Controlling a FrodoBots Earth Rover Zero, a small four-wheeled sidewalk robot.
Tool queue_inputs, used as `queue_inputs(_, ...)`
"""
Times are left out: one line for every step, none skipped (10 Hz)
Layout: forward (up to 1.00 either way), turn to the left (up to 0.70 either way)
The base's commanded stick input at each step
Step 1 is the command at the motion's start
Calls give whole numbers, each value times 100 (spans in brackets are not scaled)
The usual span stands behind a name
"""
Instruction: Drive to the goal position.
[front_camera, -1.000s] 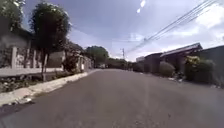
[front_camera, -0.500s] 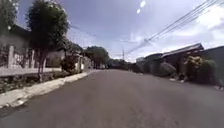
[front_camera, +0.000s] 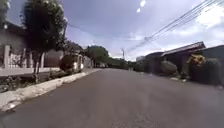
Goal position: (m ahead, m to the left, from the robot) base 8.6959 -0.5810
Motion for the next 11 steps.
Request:
queue_inputs(45, 0)
queue_inputs(45, 0)
queue_inputs(45, 0)
queue_inputs(45, 0)
queue_inputs(45, 0)
queue_inputs(45, 0)
queue_inputs(45, 0)
queue_inputs(45, 0)
queue_inputs(45, 0)
queue_inputs(45, 0)
queue_inputs(45, 0)
